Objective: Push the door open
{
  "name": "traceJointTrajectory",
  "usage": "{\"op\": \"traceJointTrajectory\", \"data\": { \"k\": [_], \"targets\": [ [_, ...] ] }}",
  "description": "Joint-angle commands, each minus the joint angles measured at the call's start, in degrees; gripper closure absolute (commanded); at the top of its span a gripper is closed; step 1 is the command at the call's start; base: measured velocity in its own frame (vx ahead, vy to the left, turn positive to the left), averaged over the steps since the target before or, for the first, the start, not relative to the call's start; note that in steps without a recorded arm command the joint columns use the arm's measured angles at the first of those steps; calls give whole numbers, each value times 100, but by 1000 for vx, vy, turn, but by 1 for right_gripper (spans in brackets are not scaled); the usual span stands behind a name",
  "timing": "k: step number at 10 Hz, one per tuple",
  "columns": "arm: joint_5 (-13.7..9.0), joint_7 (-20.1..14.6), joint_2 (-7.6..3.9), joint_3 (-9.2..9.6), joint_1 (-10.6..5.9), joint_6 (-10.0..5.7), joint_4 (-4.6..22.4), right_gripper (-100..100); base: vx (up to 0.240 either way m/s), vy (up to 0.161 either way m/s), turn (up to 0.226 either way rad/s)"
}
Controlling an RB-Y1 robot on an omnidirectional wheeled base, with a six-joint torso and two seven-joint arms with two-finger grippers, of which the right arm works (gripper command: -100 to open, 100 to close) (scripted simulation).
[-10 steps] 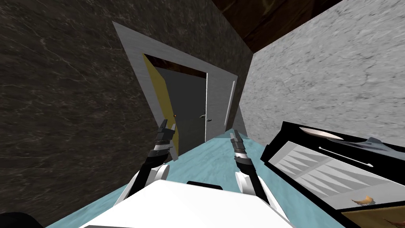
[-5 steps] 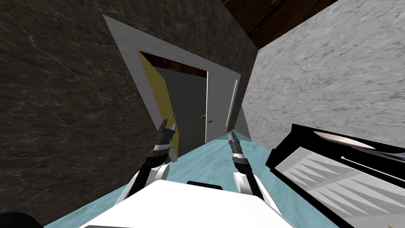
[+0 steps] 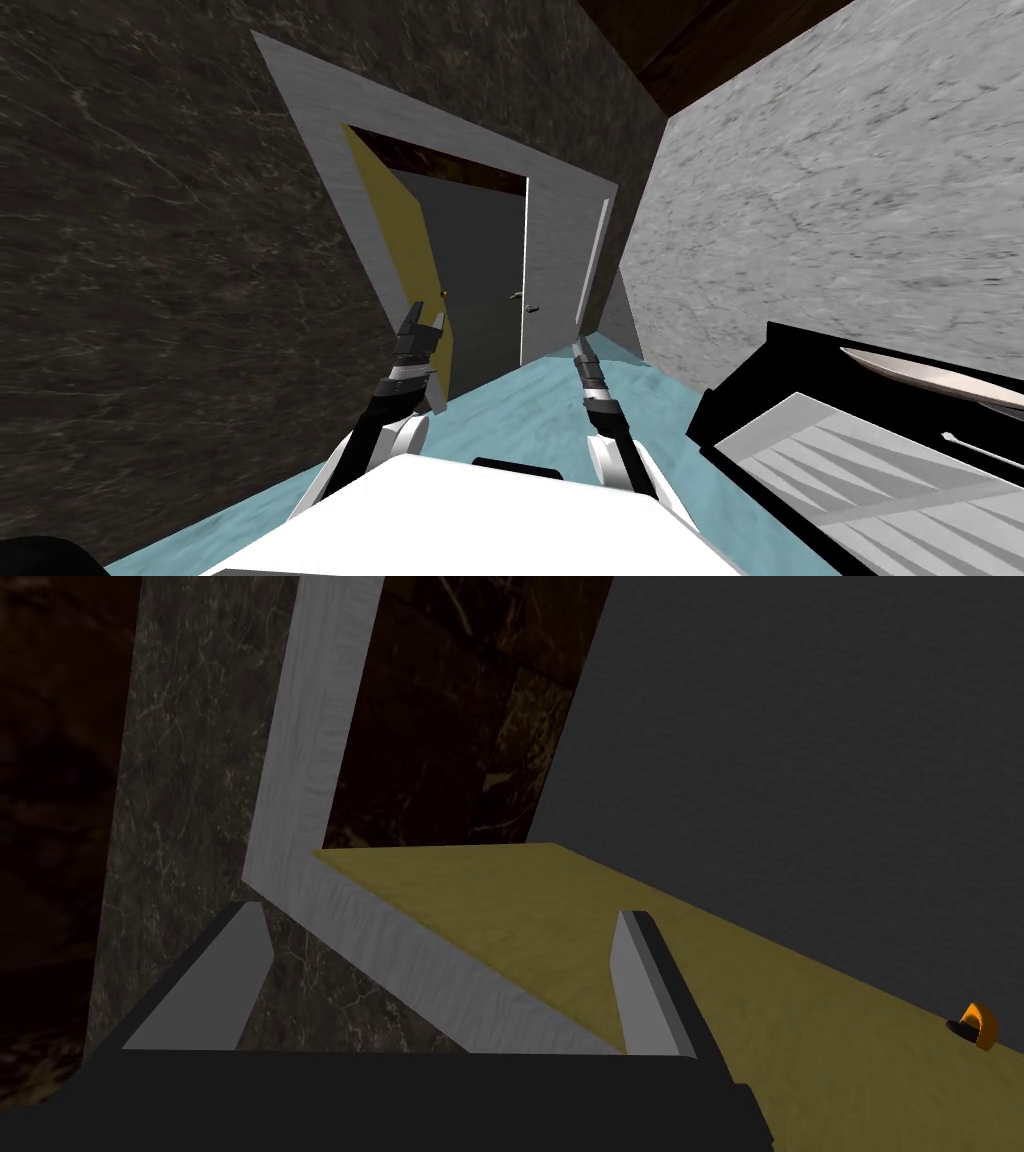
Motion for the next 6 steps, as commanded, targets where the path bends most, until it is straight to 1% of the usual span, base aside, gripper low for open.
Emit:
{"op": "traceJointTrajectory", "data": {
  "k": [1,3,4,6],
  "targets": [
    [4,-1,-6,44,-64,-18,205,-100,139,-72,80],
    [1,-9,-20,75,-140,-51,430,-100,115,-63,47],
    [-1,-17,-25,107,-218,-85,661,-100,116,-70,103],
    [-3,-25,-31,139,-295,-119,892,-100,117,-69,92]
  ]
}}
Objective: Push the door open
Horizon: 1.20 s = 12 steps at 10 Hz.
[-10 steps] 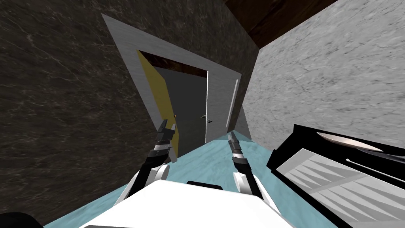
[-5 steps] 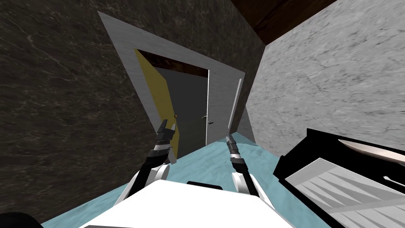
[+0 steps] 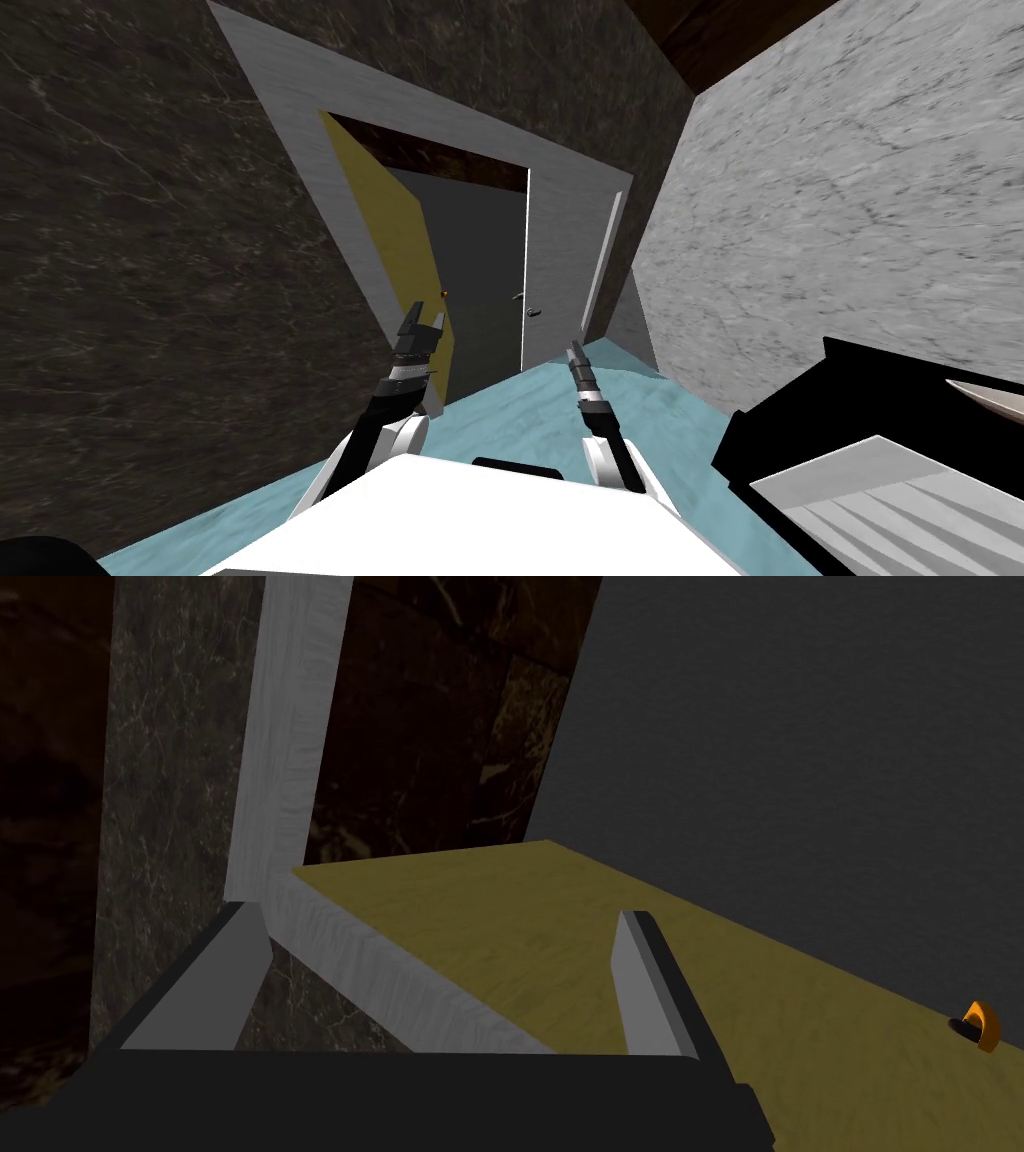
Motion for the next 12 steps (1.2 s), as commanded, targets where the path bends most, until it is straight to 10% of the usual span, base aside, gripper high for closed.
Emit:
{"op": "traceJointTrajectory", "data": {
  "k": [1,12],
  "targets": [
    [3,5,11,34,-62,-57,225,-100,97,-62,60],
    [-9,-39,57,207,-485,-241,1482,-100,87,-60,63]
  ]
}}
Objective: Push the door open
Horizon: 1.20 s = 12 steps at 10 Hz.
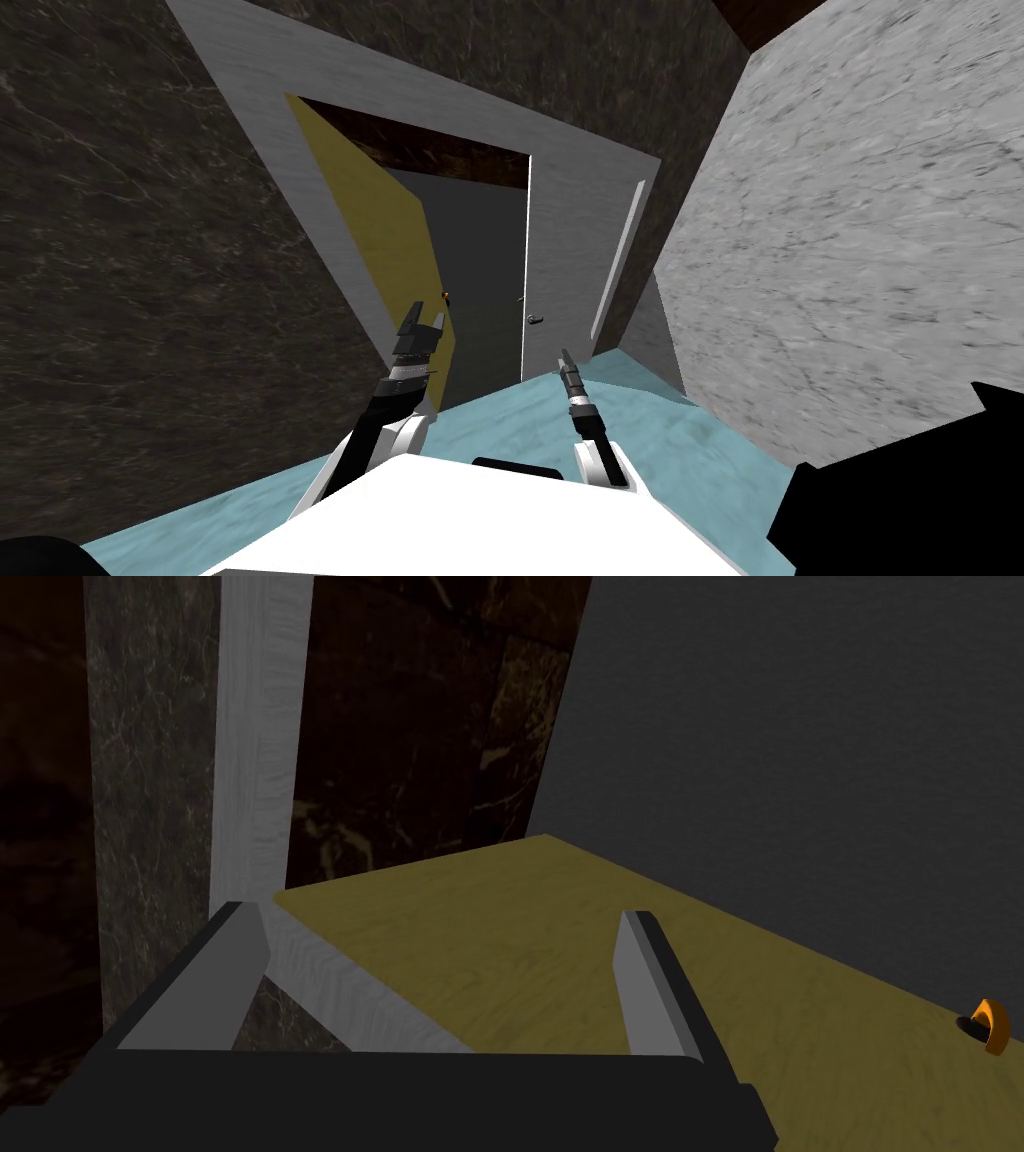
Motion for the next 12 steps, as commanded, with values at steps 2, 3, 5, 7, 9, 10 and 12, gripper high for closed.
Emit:
{"op": "traceJointTrajectory", "data": {
  "k": [2,3,5,7,9,10,12],
  "targets": [
    [-7,-28,13,56,-113,-51,370,-100,116,-91,98],
    [-8,-32,26,71,-149,-66,476,-100,104,-74,51],
    [-11,-43,65,114,-255,-112,792,-100,103,-71,79],
    [-13,-50,93,142,-325,-142,998,-100,94,-79,69],
    [-15,-57,128,169,-389,-170,1189,-100,89,-63,50],
    [-16,-60,145,182,-421,-184,1285,-100,84,-54,51],
    [-20,-73,218,232,-544,-237,1650,-100,108,-90,100]
  ]
}}
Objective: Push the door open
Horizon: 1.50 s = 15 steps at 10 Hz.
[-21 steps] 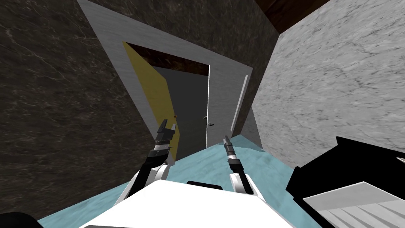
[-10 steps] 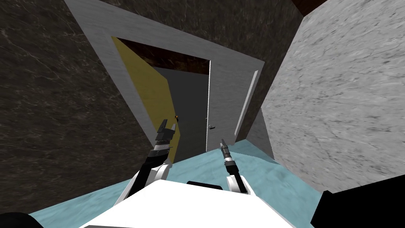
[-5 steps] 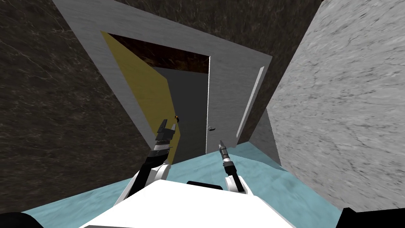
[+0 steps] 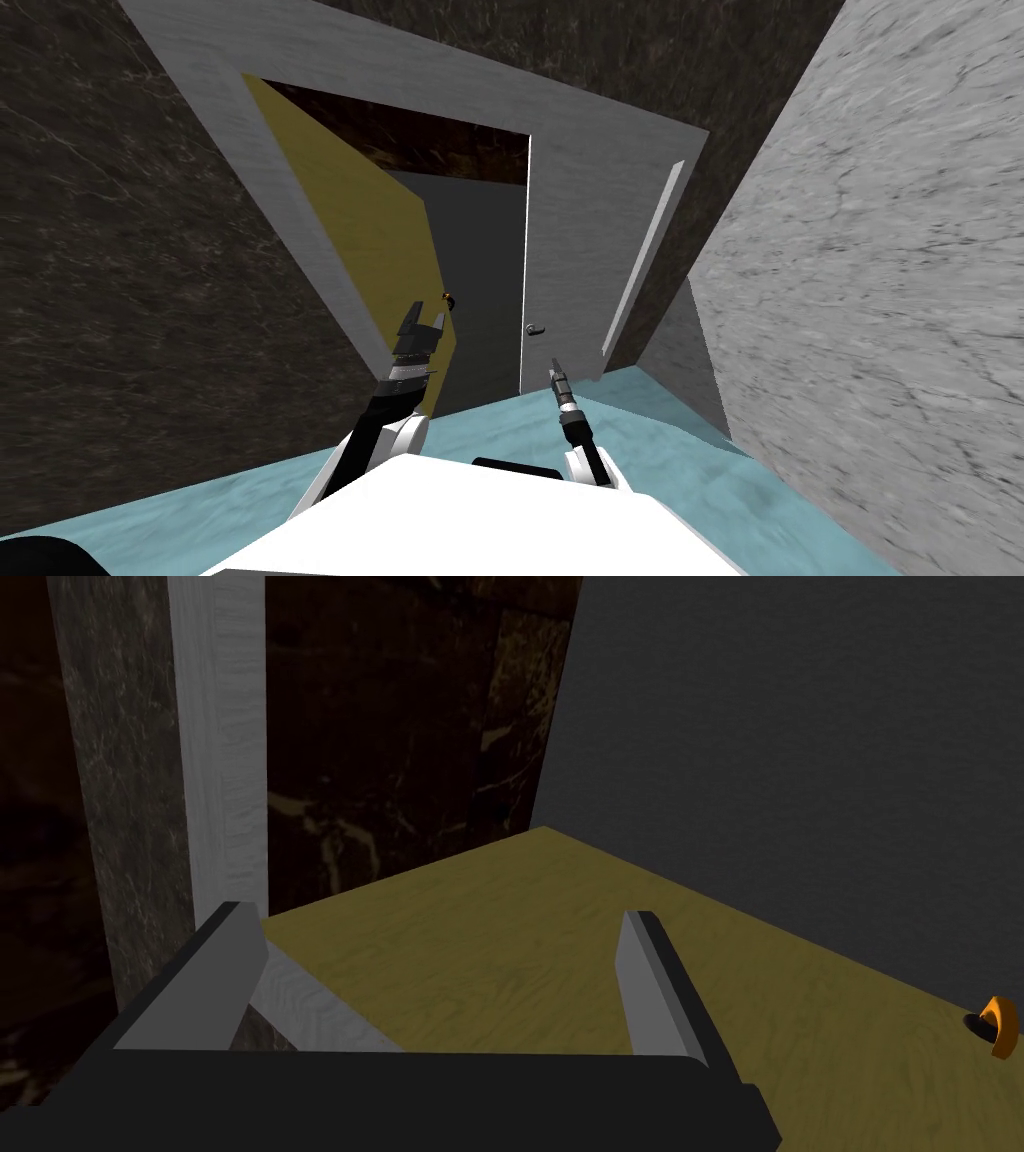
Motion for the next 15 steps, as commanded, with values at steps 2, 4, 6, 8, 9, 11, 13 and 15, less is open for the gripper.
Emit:
{"op": "traceJointTrajectory", "data": {
  "k": [2,4,6,8,9,11,13,15],
  "targets": [
    [-2,-12,64,38,-87,-38,276,-100,127,-92,50],
    [-5,-21,125,72,-170,-74,522,-100,90,-78,62],
    [-7,-28,188,99,-236,-102,718,-100,84,-85,61],
    [-8,-33,231,117,-280,-122,849,-100,83,-56,41],
    [-9,-37,271,132,-318,-138,963,-100,68,-55,44],
    [-11,-43,345,157,-379,-165,1145,-100,99,-69,59],
    [-14,-37,382,159,-419,-215,1271,-100,80,-59,40],
    [-26,-32,215,135,-441,-242,1324,-100,175,0,26]
  ]
}}
